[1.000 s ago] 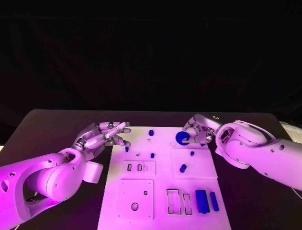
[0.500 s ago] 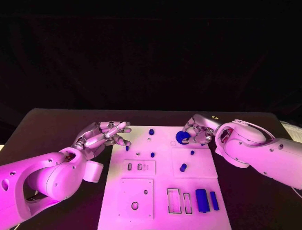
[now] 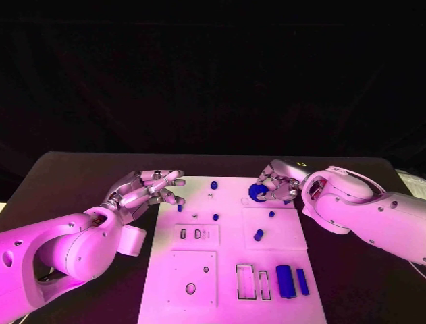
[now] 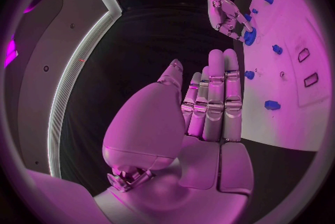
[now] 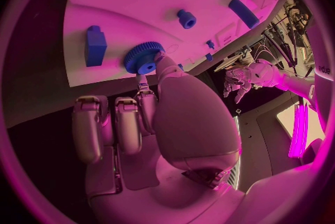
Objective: Assemble the parts on the task board
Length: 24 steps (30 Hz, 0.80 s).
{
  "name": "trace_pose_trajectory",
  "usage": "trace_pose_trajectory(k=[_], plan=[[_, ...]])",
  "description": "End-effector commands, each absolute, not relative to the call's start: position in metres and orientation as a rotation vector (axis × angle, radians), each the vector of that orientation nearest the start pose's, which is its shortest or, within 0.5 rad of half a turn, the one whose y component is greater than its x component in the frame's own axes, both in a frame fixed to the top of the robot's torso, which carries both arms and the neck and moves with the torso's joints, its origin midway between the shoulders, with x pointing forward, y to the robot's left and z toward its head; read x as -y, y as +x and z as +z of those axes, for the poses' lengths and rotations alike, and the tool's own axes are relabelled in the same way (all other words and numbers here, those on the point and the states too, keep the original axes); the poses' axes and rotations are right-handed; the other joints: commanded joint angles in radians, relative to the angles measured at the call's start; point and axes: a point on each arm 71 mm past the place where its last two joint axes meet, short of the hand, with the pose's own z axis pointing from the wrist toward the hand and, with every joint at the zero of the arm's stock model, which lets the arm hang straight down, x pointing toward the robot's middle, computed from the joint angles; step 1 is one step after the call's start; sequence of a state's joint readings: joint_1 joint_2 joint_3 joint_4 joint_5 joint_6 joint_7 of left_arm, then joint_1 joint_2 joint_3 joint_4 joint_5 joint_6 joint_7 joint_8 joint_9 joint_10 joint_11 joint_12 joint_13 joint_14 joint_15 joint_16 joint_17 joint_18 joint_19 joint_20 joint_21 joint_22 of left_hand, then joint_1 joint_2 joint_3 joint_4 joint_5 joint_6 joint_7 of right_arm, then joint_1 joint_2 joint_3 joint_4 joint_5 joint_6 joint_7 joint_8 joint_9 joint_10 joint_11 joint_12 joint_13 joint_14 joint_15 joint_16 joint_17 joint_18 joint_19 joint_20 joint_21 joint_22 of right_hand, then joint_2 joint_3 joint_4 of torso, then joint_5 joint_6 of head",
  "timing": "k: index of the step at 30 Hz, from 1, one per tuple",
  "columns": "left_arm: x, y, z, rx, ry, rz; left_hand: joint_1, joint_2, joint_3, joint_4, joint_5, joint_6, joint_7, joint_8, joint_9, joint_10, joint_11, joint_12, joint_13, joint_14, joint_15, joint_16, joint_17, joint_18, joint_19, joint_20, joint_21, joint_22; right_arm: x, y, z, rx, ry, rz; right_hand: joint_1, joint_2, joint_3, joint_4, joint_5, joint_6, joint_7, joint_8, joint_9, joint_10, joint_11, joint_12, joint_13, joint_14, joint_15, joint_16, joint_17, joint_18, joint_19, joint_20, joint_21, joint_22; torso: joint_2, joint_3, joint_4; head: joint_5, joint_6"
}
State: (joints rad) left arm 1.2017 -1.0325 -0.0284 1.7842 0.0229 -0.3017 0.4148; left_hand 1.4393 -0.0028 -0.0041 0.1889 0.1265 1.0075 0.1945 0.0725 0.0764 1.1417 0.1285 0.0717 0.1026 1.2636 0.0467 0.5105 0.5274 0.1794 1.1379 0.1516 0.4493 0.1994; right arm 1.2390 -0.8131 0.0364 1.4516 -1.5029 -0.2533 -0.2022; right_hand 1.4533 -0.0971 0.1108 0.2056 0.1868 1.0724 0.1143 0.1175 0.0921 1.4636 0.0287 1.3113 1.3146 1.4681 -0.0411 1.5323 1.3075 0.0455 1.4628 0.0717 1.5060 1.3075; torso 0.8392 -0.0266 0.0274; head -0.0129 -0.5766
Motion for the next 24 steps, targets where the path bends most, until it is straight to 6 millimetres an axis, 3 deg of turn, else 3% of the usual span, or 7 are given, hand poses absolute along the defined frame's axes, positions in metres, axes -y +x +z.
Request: trace_pose_trajectory(k=[1,4,7,18,24], plan=[[-0.221,0.438,-0.15,-1.416,-1.109,-1.679,0.003,0.005,-0.001,-0.007,-0.002,-0.005,0.003,-0.006,-0.001,-0.007,-0.001,-0.006,0.002,-0.006,0.001,0.006,0.002,0.002,-0.009,0.0,0.007,0.002,0.211,0.516,-0.149,-1.625,-0.14,0.488,0.07,0.04,0.046,-0.034,-0.017,0.036,-0.012,0.018,0.014,0.007,-0.012,0.013,0.072,0.093,-0.01,0.008,0.215,-0.015,0.038,-0.009,0.009,0.128,0.0,0.0005,0.0002,0.001,0.0],[-0.221,0.438,-0.15,-1.417,-1.109,-1.68,0.003,0.005,-0.001,-0.007,-0.002,-0.005,0.003,-0.006,-0.001,-0.007,-0.001,-0.006,0.002,-0.006,0.001,0.006,0.002,0.002,-0.009,0.0,0.007,0.002,0.208,0.514,-0.145,-1.571,-0.149,0.503,0.091,0.048,0.088,-0.066,-0.029,0.063,-0.018,0.025,0.022,0.014,-0.017,0.026,0.084,0.095,-0.014,0.015,0.225,-0.017,0.043,-0.016,0.012,0.137,-0.001,0.0,0.0004,0.001,0.001],[-0.221,0.438,-0.15,-1.419,-1.108,-1.683,0.003,0.005,-0.001,-0.007,-0.002,-0.005,0.003,-0.006,-0.001,-0.007,-0.001,-0.006,0.002,-0.006,0.001,0.006,0.002,0.002,-0.009,0.0,0.007,0.002,0.204,0.512,-0.142,-1.528,-0.157,0.526,0.084,0.047,0.103,-0.075,-0.031,0.07,-0.02,0.025,0.025,0.018,-0.019,0.033,0.09,0.096,-0.016,0.018,0.23,-0.018,0.045,-0.017,0.014,0.141,0.0,0.0,0.0004,0.003,0.002],[-0.22,0.438,-0.15,-1.422,-1.106,-1.689,0.003,0.005,0.0,-0.008,-0.002,-0.007,0.003,-0.006,-0.001,-0.009,-0.001,-0.006,0.001,-0.008,0.001,0.006,0.003,0.002,-0.01,0.0,0.007,0.002,0.177,0.498,-0.127,-1.416,-0.191,0.624,0.017,0.021,0.128,-0.072,-0.039,0.07,-0.021,0.011,0.03,0.019,-0.019,0.028,0.092,0.096,-0.016,0.019,0.232,-0.019,0.047,-0.02,0.016,0.146,-0.001,-0.0018,-0.0001,0.003,0.007],[-0.219,0.437,-0.15,-1.426,-1.106,-1.694,0.002,0.005,0.0,-0.007,-0.002,-0.007,0.003,-0.006,-0.001,-0.009,-0.001,-0.006,0.001,-0.009,0.002,0.007,0.004,0.001,-0.011,0.0,0.008,0.002,0.153,0.493,-0.121,-1.383,-0.228,0.667,0.013,0.019,0.13,-0.072,-0.039,0.07,-0.021,0.01,0.03,0.019,-0.019,0.028,0.092,0.096,-0.016,0.019,0.231,-0.019,0.048,-0.02,0.016,0.146,0.001,-0.0001,0.002,0.006,0.006]])
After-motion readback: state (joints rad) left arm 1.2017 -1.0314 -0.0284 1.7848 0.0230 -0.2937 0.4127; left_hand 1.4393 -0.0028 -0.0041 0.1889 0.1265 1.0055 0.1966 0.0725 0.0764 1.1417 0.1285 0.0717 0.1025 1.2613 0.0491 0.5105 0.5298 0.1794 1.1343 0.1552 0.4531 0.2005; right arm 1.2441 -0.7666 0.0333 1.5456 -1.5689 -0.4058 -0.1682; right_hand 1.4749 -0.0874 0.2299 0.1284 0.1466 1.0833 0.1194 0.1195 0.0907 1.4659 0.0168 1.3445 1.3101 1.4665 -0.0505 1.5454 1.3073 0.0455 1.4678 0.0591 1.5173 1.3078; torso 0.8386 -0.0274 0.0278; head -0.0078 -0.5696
